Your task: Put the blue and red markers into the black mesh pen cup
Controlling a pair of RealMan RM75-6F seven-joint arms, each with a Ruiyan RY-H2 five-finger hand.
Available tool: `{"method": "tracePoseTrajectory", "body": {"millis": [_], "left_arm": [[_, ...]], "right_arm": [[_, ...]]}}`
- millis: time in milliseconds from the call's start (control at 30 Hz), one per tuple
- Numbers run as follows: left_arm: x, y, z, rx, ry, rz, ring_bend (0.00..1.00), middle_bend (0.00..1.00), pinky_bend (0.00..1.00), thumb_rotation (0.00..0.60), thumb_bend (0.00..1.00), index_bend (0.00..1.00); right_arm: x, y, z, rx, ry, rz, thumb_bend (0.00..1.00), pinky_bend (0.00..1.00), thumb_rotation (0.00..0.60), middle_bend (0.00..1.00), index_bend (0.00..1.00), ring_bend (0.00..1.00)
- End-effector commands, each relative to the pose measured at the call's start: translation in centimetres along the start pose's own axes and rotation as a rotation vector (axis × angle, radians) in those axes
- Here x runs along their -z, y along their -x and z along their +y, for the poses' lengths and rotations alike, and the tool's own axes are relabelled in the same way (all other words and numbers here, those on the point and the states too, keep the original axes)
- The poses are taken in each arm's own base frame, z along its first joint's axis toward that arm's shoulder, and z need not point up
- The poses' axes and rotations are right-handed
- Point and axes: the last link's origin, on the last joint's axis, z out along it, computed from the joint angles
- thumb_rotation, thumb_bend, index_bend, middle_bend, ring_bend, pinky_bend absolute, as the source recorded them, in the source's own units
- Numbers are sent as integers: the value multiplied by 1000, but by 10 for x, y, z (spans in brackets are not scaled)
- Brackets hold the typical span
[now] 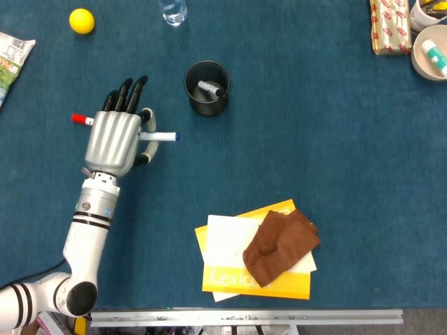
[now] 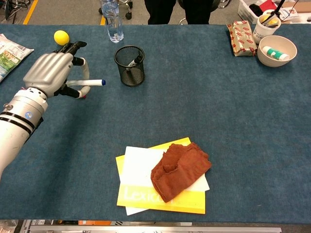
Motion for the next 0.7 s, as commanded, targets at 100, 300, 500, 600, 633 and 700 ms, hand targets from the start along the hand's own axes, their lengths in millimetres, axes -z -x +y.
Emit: {"method": "tracePoseTrajectory", "body": {"millis": [100,300,500,600,633,700], "left_arm": [[-6,-5,8,90,20,2,13,59,155,600,305,607],[-13,-7,14,158,35,-4,19,67,155,600,306,618],[-29,-7,24,281,41,-38,21,70,155,600,307,622],[-37,-9,29,349,57,-47,21,70,155,600,308,623],[-39,-9,30,367,62,-48,21,70,155,600,312,624],[-43,-10,32,395,67,-52,21,70,155,600,322,625]], "right_arm": [[1,2,1,-4,6,-5,0,426,600,278,277,293],[1,4,3,-7,12,-16,0,426,600,279,277,293],[1,8,3,-10,14,-31,0,426,600,278,277,293],[2,9,3,-12,14,-38,0,426,600,278,277,293],[2,9,3,-12,14,-40,0,426,600,279,277,293],[2,10,4,-13,15,-42,0,426,600,279,277,293]]}}
